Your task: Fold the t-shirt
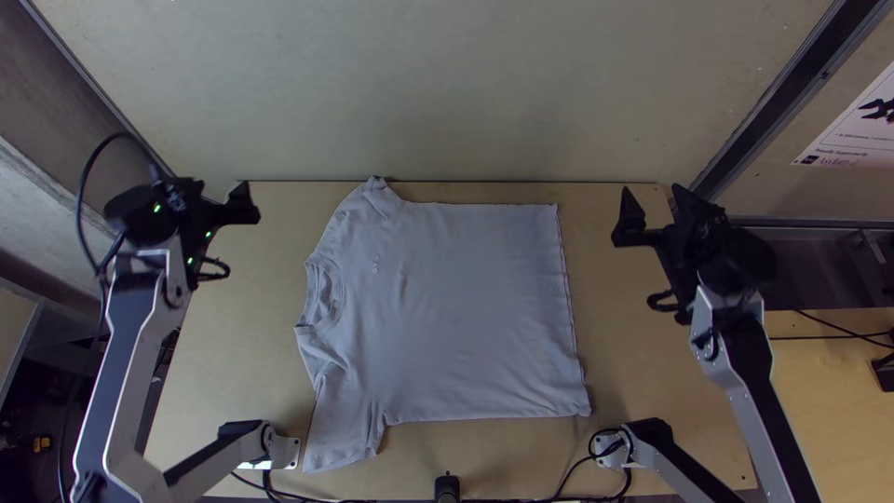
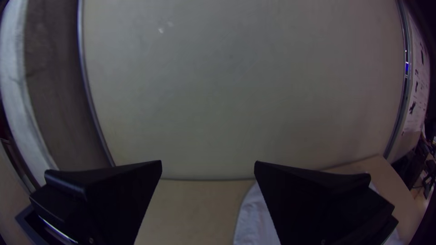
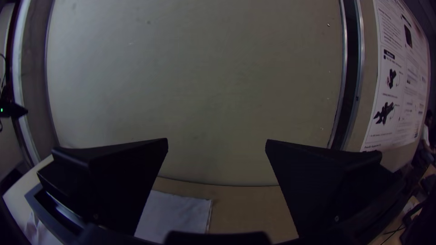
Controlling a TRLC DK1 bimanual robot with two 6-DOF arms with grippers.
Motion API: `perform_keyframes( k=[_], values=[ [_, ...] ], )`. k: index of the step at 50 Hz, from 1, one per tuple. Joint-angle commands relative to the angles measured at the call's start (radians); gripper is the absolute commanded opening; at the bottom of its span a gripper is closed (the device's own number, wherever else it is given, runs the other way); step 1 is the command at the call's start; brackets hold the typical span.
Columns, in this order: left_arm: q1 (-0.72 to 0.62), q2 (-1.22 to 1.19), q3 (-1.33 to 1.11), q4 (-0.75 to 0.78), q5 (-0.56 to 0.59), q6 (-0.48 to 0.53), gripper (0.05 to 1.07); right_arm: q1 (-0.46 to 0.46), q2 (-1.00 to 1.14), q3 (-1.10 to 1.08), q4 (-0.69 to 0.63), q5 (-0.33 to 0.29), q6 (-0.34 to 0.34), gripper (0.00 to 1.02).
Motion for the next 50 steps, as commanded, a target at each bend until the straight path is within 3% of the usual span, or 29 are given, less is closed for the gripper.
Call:
perform_keyframes(
  k=[1, 6, 15, 39, 44, 50],
  values=[
    [-0.024, 0.08, 0.102, -0.046, 0.002, -0.016, 1.03, -0.006, 0.107, 0.104, -0.016, 0.031, 0.063, 0.98],
    [-0.039, 0.128, 0.147, -0.047, 0.002, -0.065, 1.03, -0.014, 0.219, 0.216, -0.097, 0.033, 0.154, 0.99],
    [-0.064, 0.241, 0.248, -0.079, 0.003, -0.111, 1.03, -0.017, 0.378, 0.345, -0.201, 0.031, 0.247, 0.99],
    [-0.091, 0.635, 0.572, -0.208, 0.017, -0.091, 1.01, -0.026, 0.575, 0.409, -0.2, -0.006, 0.391, 0.99],
    [-0.091, 0.729, 0.646, -0.237, 0.017, -0.091, 0.93, -0.023, 0.615, 0.431, -0.214, -0.006, 0.397, 0.98],
    [-0.1, 0.827, 0.725, -0.274, 0.017, -0.091, 0.93, -0.022, 0.668, 0.457, -0.244, -0.012, 0.437, 0.98]
  ],
)
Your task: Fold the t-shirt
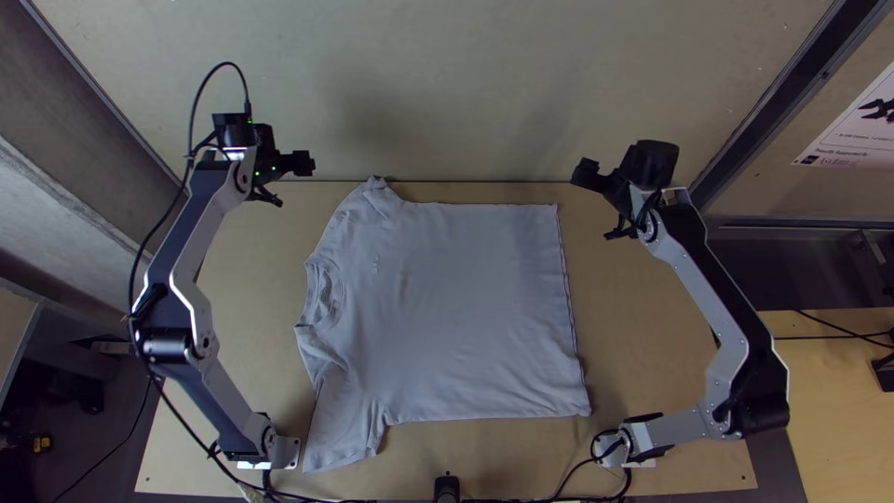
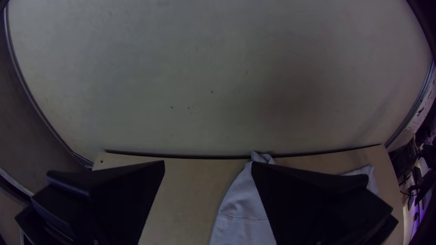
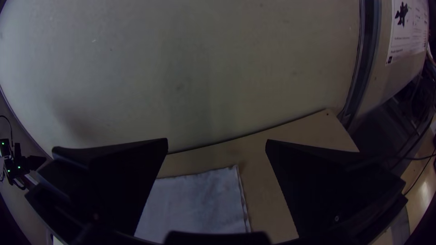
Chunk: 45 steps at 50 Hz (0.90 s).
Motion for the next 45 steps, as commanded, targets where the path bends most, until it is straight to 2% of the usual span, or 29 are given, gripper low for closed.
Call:
perform_keyframes(
  k=[1, 4, 9, 17, 25, 45],
  values=[
    [-0.01, 0.083, 0.082, -0.027, 0.012, 0.006, 0.93, -0.003, 0.052, 0.045, -0.03, -0.012, 0.049, 0.98],
    [-0.018, 0.124, 0.104, -0.03, 0.012, 0.006, 0.93, -0.002, 0.076, 0.054, -0.046, -0.012, 0.058, 0.98],
    [-0.028, 0.193, 0.147, -0.036, 0.01, 0.008, 0.93, -0.003, 0.109, 0.063, -0.064, -0.047, 0.072, 0.98],
    [-0.047, 0.305, 0.237, -0.058, 0.006, 0.012, 0.93, -0.003, 0.184, 0.096, -0.159, -0.076, 0.09, 0.98],
    [-0.062, 0.408, 0.338, -0.115, 0.001, 0.014, 0.93, -0.003, 0.251, 0.12, -0.197, -0.085, 0.092, 0.98],
    [-0.096, 0.52, 0.375, -0.102, -0.007, 0.06, 0.92, -0.003, 0.349, 0.178, -0.22, -0.085, 0.12, 0.98]
  ],
)
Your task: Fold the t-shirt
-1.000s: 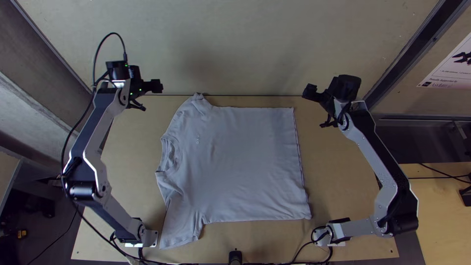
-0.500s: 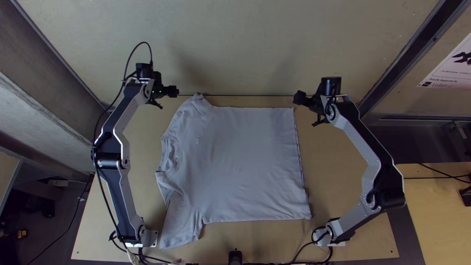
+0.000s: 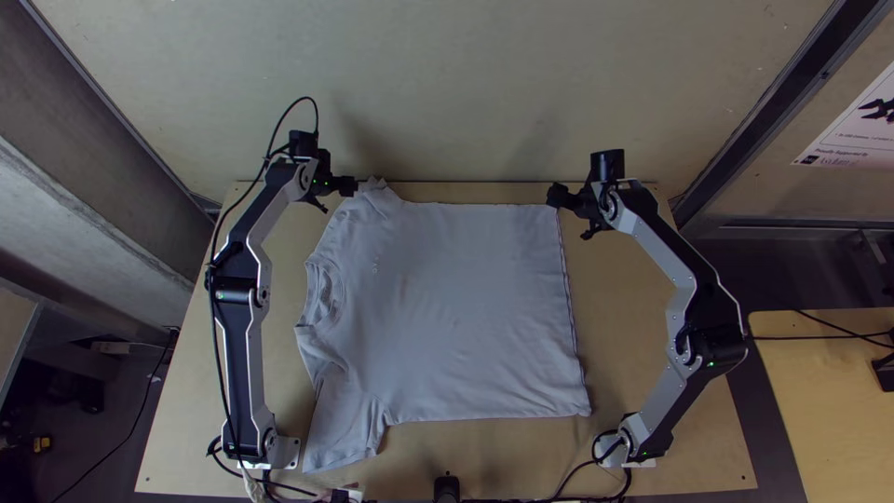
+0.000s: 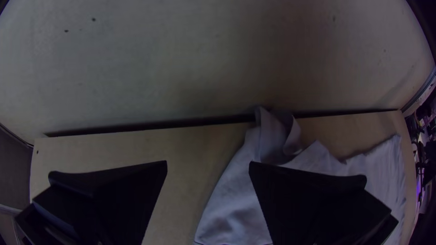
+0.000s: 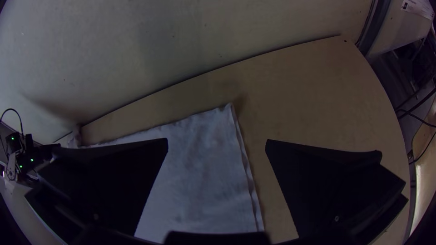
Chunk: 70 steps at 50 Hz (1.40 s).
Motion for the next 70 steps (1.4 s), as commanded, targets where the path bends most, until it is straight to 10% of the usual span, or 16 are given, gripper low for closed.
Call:
perform_keyframes(
  k=[1, 17, 29, 70],
  values=[
    [-0.014, 0.04, 0.03, -0.005, -0.012, 0.026, 0.92, -0.003, 0.04, 0.034, -0.017, -0.003, 0.034, 0.98],
    [-0.029, 0.102, 0.03, -0.015, -0.055, 0.049, 0.89, -0.008, 0.085, 0.08, -0.023, -0.003, 0.036, 0.98],
    [-0.029, 0.134, 0.036, -0.038, -0.049, 0.07, 0.07, -0.011, 0.141, 0.178, -0.108, -0.003, 0.048, 0.98],
    [-0.01, 0.028, 0.035, -0.116, -0.041, 0.044, 0.08, -0.021, 0.551, 0.688, -0.379, 0.003, 0.077, 0.86]
  ],
)
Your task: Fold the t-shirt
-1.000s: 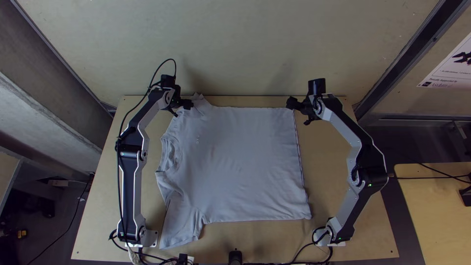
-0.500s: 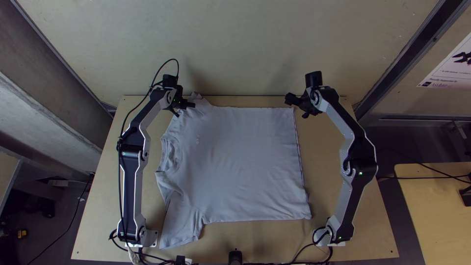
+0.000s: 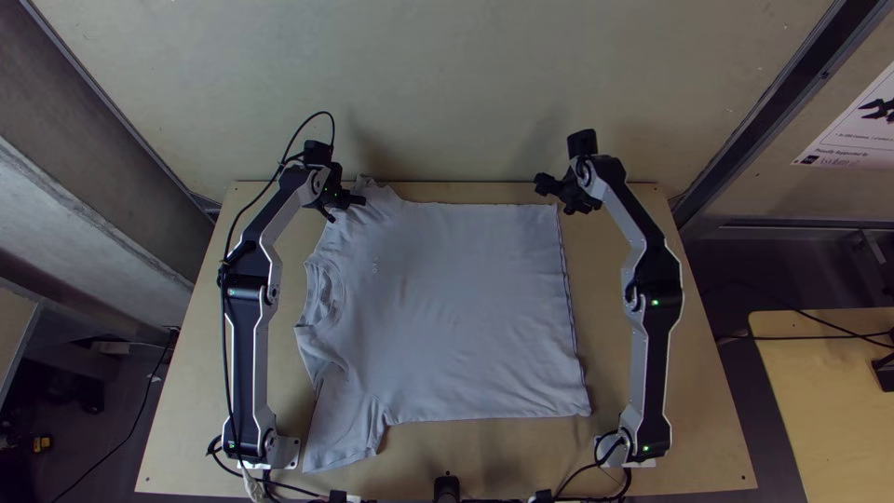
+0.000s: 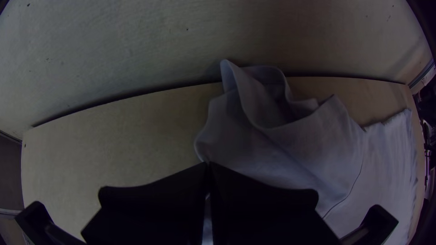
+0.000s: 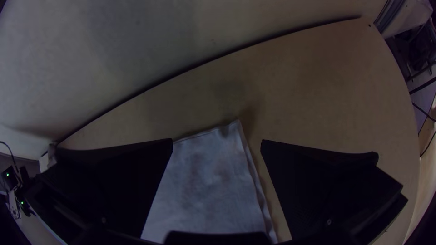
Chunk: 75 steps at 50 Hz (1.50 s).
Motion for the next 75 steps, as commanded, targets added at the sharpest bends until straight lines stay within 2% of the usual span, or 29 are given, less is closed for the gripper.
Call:
perform_keyframes(
  k=[1, 14, 15, 20, 29, 35, 37, 39, 48, 56, 59, 75],
  values=[
    [0.009, -0.045, -0.001, -0.026, -0.008, -0.004, 0.08, -0.014, 0.076, 0.072, -0.043, 0.005, 0.023, 0.86],
    [0.0, -0.05, -0.001, -0.041, -0.008, -0.03, 0.08, -0.018, 0.139, 0.104, -0.035, 0.006, 0.019, 0.86],
    [0.0, -0.051, -0.001, -0.043, -0.008, -0.03, 0.08, -0.018, 0.14, 0.104, -0.035, 0.006, 0.019, 0.83],
    [-0.004, -0.059, -0.002, -0.046, -0.008, -0.032, 0.08, -0.018, 0.147, 0.104, -0.028, 0.006, 0.017, 0.51],
    [-0.006, -0.069, -0.002, -0.05, -0.008, -0.032, 0.08, -0.012, 0.16, 0.107, -0.02, 0.005, -0.001, 0.25],
    [-0.006, -0.076, -0.002, -0.06, -0.008, -0.038, 0.08, -0.009, 0.16, 0.107, -0.025, 0.005, -0.003, 0.22],
    [-0.006, -0.077, -0.002, -0.066, -0.008, -0.044, 0.08, -0.009, 0.16, 0.107, -0.023, 0.005, -0.004, 0.15],
    [-0.006, -0.079, -0.004, -0.07, -0.008, -0.047, 0.08, -0.009, 0.159, 0.107, -0.023, 0.005, -0.014, 0.02],
    [-0.003, -0.097, -0.019, -0.087, -0.008, -0.058, 0.08, 0.006, 0.148, 0.093, -0.035, 0.009, -0.067, 0.02],
    [0.019, -0.112, -0.022, -0.075, -0.006, -0.11, 0.08, 0.0, 0.128, 0.105, -0.026, 0.016, -0.069, 0.02],
    [0.026, -0.117, -0.021, -0.067, 0.028, -0.113, 0.08, -0.003, 0.121, 0.109, -0.011, 0.022, -0.072, 0.02],
    [0.043, -0.105, -0.001, 0.08, 0.028, -0.118, 0.08, -0.014, 0.107, 0.122, 0.092, 0.028, -0.092, 0.02]
  ],
)
